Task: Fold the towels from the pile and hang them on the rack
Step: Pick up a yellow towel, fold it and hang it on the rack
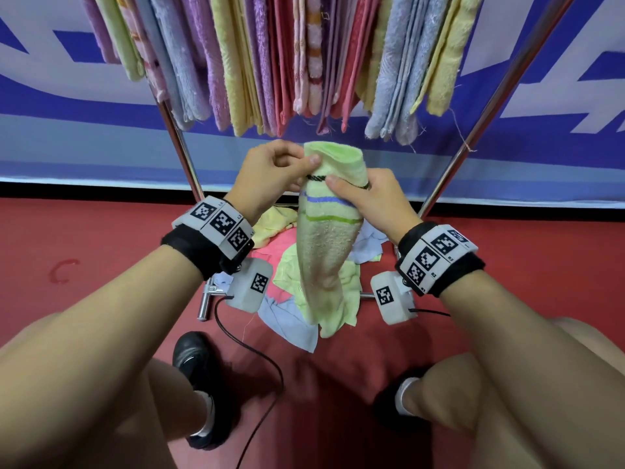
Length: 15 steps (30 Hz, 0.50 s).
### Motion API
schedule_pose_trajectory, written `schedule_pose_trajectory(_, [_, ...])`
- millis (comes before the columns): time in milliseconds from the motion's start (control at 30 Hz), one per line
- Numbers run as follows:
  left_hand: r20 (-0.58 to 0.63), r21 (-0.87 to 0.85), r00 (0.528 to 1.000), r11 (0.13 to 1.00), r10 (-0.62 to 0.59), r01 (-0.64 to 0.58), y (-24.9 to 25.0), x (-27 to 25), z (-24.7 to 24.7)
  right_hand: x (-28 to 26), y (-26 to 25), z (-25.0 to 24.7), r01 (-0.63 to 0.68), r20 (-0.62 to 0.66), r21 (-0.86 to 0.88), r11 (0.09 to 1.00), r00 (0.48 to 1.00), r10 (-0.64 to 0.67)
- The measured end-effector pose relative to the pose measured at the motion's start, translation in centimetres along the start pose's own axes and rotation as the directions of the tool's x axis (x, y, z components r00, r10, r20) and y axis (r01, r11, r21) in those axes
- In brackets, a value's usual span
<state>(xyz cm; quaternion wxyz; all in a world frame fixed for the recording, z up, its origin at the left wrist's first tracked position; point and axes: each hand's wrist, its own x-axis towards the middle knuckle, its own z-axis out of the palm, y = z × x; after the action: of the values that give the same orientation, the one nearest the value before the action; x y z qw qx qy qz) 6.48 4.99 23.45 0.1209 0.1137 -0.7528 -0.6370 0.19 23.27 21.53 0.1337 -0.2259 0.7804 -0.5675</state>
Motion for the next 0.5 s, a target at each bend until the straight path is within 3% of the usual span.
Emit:
schedule_pose_trajectory(100, [-0.121,0.004,0.992,1.0,-0.019,0.02,-1.1,-0.9,1.4,-0.2,-0.7,0.2,0.013,-0.083,0.057,0.998,0.997,-0.008])
schedule_pose_trajectory(200, [-0.097,0.16,0.994,0.986,0.056,-0.04,-1.7,-1.8,2.2,-0.2,-0.8,0.1,-0.004,-0.128,0.093,0.996,0.992,0.016])
schedule_pose_trajectory(300, [-0.092,0.235,0.995,0.972,0.041,-0.018,-2.3,-1.7,2.4,-0.1,-0.6,0.2,-0.026,-0.152,0.089,0.996,0.988,0.04])
schedule_pose_trajectory(500, [-0.077,0.204,0.997,0.979,0.022,-0.006,-2.5,-1.6,2.7,-0.2,-0.4,0.3,-0.049,-0.194,0.123,0.991,0.978,0.073])
